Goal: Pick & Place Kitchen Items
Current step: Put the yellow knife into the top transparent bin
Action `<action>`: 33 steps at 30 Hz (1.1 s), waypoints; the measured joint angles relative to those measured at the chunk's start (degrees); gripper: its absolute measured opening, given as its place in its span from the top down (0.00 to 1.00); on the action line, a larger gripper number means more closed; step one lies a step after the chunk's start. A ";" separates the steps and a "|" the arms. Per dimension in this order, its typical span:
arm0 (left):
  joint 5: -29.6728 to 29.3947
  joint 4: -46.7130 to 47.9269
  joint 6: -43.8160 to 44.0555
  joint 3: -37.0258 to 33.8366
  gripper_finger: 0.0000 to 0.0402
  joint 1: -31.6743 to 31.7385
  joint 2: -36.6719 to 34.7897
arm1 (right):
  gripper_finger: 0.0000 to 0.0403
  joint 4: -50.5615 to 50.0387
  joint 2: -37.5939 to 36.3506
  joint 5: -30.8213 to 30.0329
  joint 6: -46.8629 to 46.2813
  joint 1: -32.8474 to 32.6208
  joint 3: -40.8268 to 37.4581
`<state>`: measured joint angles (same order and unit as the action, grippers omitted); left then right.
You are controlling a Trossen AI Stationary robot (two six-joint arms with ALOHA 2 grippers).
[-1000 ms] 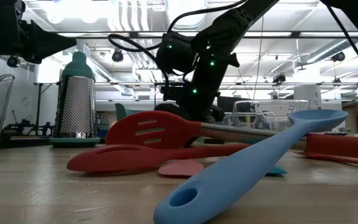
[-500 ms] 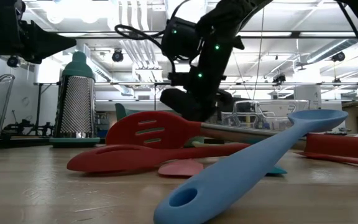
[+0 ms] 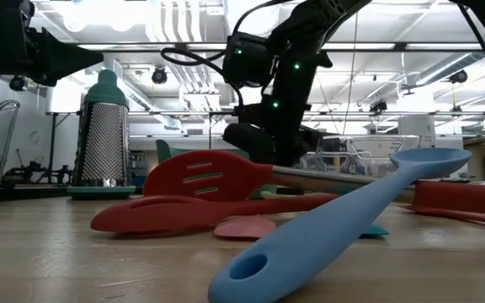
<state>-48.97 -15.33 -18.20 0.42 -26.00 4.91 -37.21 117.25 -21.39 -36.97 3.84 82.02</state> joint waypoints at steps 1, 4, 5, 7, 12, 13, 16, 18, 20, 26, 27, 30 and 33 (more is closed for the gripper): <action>0.00 -0.02 0.00 0.00 0.97 0.00 0.00 | 0.45 0.02 0.00 0.02 -0.04 0.04 0.00; 0.00 -0.01 0.00 0.00 0.97 -0.02 0.00 | 0.45 0.04 0.00 0.50 0.46 0.20 0.04; 0.00 0.00 0.00 0.00 0.97 -0.01 0.00 | 0.46 -0.01 0.00 0.50 0.95 0.20 0.04; 0.00 0.00 0.00 0.00 0.97 0.00 0.00 | 0.47 -0.57 0.00 0.92 1.53 0.25 0.04; 0.00 0.00 0.00 0.00 0.97 -0.01 0.00 | 0.50 -5.21 0.01 1.57 1.10 0.46 0.09; 0.00 0.00 0.00 0.00 0.97 -0.01 0.00 | 0.50 -5.71 0.02 1.06 1.10 0.46 0.09; 0.00 0.00 0.00 0.00 0.97 0.00 0.00 | 0.51 -6.49 0.02 0.38 1.05 0.53 0.09; 0.00 0.00 0.00 0.00 0.97 0.00 0.00 | 0.50 -6.51 0.02 -0.72 0.96 0.53 0.09; 0.00 0.00 0.00 0.00 0.97 0.00 0.00 | 0.50 -6.49 0.02 -2.25 0.98 0.55 0.09; 0.00 0.00 0.00 -0.02 0.97 -0.02 0.00 | 0.53 -5.03 0.02 4.87 0.80 2.68 -0.14; 0.00 0.00 0.00 0.00 0.97 0.00 0.00 | 0.53 -4.45 0.02 6.18 0.85 2.99 -0.24; 0.00 0.00 0.00 -0.01 0.97 -0.01 0.00 | 0.56 -4.15 0.02 4.47 1.27 3.26 -0.36; 0.00 0.00 0.00 0.00 0.97 0.00 0.00 | 0.58 -4.20 0.02 3.29 2.07 3.46 -0.55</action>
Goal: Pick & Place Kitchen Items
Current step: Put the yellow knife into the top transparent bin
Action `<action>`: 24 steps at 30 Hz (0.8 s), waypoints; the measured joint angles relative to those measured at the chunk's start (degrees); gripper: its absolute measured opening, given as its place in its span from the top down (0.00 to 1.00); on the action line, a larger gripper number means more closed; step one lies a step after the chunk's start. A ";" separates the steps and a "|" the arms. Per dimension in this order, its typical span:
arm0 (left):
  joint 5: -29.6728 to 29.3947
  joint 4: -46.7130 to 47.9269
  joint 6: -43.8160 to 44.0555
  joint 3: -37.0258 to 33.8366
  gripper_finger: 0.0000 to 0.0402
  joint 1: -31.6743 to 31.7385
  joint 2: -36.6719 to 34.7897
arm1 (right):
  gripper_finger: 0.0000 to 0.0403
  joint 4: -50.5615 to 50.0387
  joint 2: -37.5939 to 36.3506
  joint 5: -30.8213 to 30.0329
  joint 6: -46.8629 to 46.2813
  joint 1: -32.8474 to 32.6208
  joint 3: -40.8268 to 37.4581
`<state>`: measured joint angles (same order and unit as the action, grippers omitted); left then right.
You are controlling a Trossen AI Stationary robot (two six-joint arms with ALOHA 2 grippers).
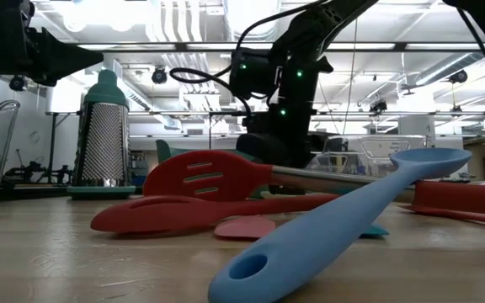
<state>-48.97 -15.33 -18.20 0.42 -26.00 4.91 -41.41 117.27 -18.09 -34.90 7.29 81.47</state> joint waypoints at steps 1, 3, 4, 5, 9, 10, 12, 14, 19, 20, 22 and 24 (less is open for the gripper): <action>0.00 0.00 0.00 0.00 0.97 -0.01 0.00 | 0.59 0.06 0.00 0.37 0.06 0.16 -0.02; 0.00 0.00 0.00 -0.01 0.97 0.00 0.00 | 0.60 0.07 0.00 1.83 0.15 0.39 -0.30; 0.00 0.00 0.00 0.00 0.97 -0.02 0.00 | 0.61 0.23 0.00 2.44 0.20 0.41 -0.46; 0.00 0.00 0.00 0.00 0.97 -0.02 0.00 | 0.62 0.50 -0.02 2.84 0.16 0.41 -0.63; 0.00 0.00 0.00 0.00 0.97 -0.02 0.00 | 0.65 0.64 -0.18 2.72 -0.31 0.37 -1.65; 0.00 0.00 0.00 -0.01 0.97 -0.02 0.00 | 0.66 0.62 -0.22 2.72 -0.47 0.37 -1.87; 0.00 0.00 0.00 -0.02 0.97 0.00 0.00 | 0.67 0.55 -0.22 2.99 -0.99 0.37 -2.02; 0.00 0.00 0.00 -0.01 0.97 0.00 0.00 | 0.67 0.71 -0.28 4.10 -1.00 0.41 -2.08; 0.00 0.00 0.00 0.00 0.97 -0.01 0.00 | 0.69 2.84 -0.27 4.86 -0.32 0.26 -2.12; 0.00 0.00 0.00 -0.02 0.97 -0.02 0.00 | 0.70 3.07 -0.27 4.85 -0.29 0.25 -2.00; 0.00 0.00 0.00 0.00 0.97 0.00 0.00 | 0.71 2.21 -0.31 4.84 -0.20 0.19 -1.55; 0.00 0.00 0.00 0.00 0.97 -0.01 0.00 | 0.73 1.66 -0.31 4.94 0.61 0.18 -0.78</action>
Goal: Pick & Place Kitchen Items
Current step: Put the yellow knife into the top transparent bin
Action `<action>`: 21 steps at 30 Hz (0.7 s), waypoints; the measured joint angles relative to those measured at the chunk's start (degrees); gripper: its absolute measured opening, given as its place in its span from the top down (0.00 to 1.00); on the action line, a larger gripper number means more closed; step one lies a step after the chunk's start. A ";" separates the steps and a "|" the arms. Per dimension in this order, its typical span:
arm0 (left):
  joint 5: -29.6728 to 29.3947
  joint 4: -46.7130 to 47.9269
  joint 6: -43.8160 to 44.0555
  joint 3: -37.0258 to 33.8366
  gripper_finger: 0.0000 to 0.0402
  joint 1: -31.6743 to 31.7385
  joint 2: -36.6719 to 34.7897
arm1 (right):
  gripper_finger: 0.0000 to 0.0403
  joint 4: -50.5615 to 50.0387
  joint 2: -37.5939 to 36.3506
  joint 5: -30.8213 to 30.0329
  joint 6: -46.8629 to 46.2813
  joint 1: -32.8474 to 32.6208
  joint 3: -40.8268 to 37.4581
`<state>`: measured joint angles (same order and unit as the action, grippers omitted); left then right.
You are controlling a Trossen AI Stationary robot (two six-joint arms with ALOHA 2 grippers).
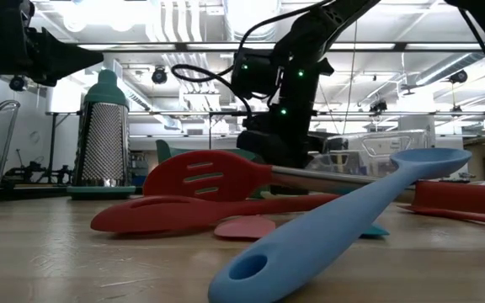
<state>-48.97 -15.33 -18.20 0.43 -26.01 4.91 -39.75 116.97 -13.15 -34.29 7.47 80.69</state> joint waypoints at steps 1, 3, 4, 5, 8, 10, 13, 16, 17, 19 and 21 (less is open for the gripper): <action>0.00 0.00 0.00 0.00 0.97 -0.01 0.00 | 0.74 0.24 0.00 0.10 0.14 -0.04 0.53; 0.00 0.00 0.00 0.00 0.97 -0.01 0.00 | 0.76 0.31 0.00 0.07 0.66 -0.13 1.61; 0.00 0.00 0.00 0.00 0.97 0.01 0.00 | 0.77 -0.02 0.00 -0.18 1.04 -0.23 2.15; -0.01 0.00 0.00 -0.01 0.97 -0.01 0.00 | 0.79 -0.19 0.00 -0.59 1.68 -0.28 2.64; 0.00 -0.02 0.00 0.00 0.97 0.00 0.00 | 0.84 -0.59 -0.02 -0.94 4.13 -0.55 3.93; 0.00 0.01 0.00 0.00 0.97 0.00 0.00 | 0.89 -2.26 -0.02 -1.32 4.71 -0.73 5.00; 0.00 0.00 0.00 -0.01 0.97 0.00 -0.01 | 0.96 -5.27 -0.18 -4.07 5.97 -1.12 6.24; 0.00 0.00 0.00 0.00 0.97 0.01 0.00 | 0.97 -6.38 -0.24 -6.58 6.70 -1.10 6.20; 0.00 0.00 0.00 0.00 0.97 -0.01 0.00 | 0.97 -6.44 -0.05 -6.58 6.76 -0.86 6.05; 0.00 0.00 0.00 -0.01 0.97 0.00 0.00 | 0.97 -6.38 0.98 -7.35 7.43 -0.59 6.07; 0.00 -0.01 0.00 -0.02 0.97 0.00 -0.02 | 0.98 -6.57 2.76 -8.91 8.77 -0.57 6.03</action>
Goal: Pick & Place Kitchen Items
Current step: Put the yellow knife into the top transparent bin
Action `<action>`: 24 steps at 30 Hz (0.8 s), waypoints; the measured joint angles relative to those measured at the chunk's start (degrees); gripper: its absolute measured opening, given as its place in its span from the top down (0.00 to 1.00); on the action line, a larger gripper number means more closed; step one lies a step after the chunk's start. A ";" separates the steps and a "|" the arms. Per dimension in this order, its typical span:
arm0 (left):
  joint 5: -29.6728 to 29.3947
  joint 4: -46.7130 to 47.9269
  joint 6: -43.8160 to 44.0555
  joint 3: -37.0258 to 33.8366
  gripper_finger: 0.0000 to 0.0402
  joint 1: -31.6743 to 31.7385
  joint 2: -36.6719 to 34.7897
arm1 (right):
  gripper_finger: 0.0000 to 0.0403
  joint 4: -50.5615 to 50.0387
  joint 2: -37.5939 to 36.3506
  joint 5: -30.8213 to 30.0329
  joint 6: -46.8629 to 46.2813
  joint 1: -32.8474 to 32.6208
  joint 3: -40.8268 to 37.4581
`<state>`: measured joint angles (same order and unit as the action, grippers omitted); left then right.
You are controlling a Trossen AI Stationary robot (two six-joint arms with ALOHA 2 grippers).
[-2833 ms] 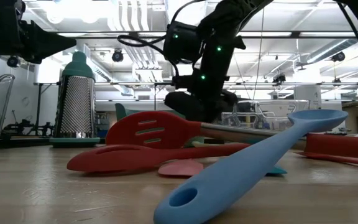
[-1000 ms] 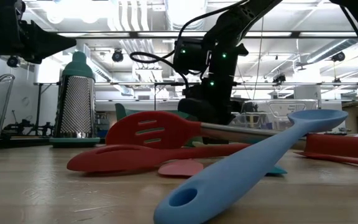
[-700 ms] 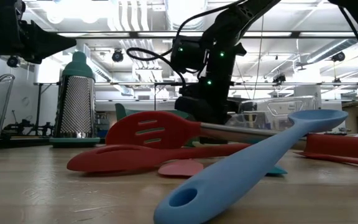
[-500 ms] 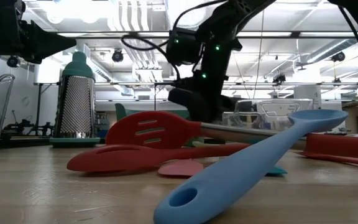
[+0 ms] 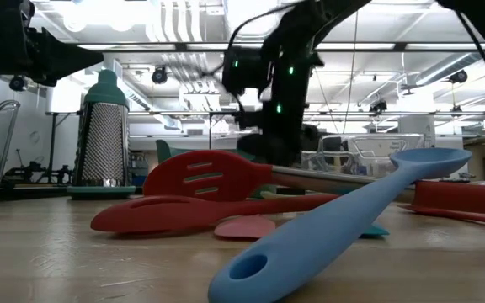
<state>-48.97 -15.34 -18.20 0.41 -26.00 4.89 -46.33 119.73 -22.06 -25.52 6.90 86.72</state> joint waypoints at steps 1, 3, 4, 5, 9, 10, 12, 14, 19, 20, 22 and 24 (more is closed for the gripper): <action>0.00 0.01 0.00 0.02 0.97 -0.01 0.01 | 0.98 0.00 0.90 -0.32 0.20 -0.01 -0.05; -0.01 -0.01 0.00 0.01 0.97 -0.02 0.02 | 0.98 0.05 2.38 -1.21 0.36 -0.11 0.00; 0.00 0.01 0.00 0.01 0.97 -0.02 0.00 | 0.98 -0.02 2.75 -1.26 0.45 -0.18 0.06; 0.00 0.04 0.00 0.00 0.97 0.00 0.01 | 0.98 -0.13 2.94 -1.58 0.27 -0.20 0.07; 0.00 0.01 0.00 0.00 0.97 0.01 0.00 | 0.98 -0.22 3.44 -2.24 -0.67 -0.33 0.13; 0.00 0.02 0.00 0.01 0.97 -0.01 0.02 | 0.98 0.07 3.44 -1.88 -0.65 -0.48 0.13; 0.00 0.01 0.00 0.02 0.97 -0.02 0.02 | 0.98 1.04 3.42 2.27 0.02 -0.57 -0.02; 0.00 0.03 0.00 0.02 0.97 -0.02 0.02 | 0.98 2.35 3.25 5.47 0.46 -0.68 -0.07; 0.00 0.01 0.00 0.00 0.97 0.00 0.00 | 0.98 3.08 2.74 9.11 0.45 -1.19 1.05; -0.01 0.00 0.00 -0.01 0.97 0.00 0.02 | 0.98 3.20 2.41 9.39 0.49 -1.29 1.45; 0.00 0.01 0.00 0.02 0.97 0.01 0.00 | 0.98 3.19 1.62 7.91 0.51 -1.54 2.35; -0.01 0.01 0.00 0.00 0.97 -0.02 0.00 | 0.98 1.57 1.28 4.35 0.59 -1.77 3.49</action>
<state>-48.98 -15.33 -18.20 0.41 -26.02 4.89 -44.75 121.01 -17.72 -24.94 5.12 90.20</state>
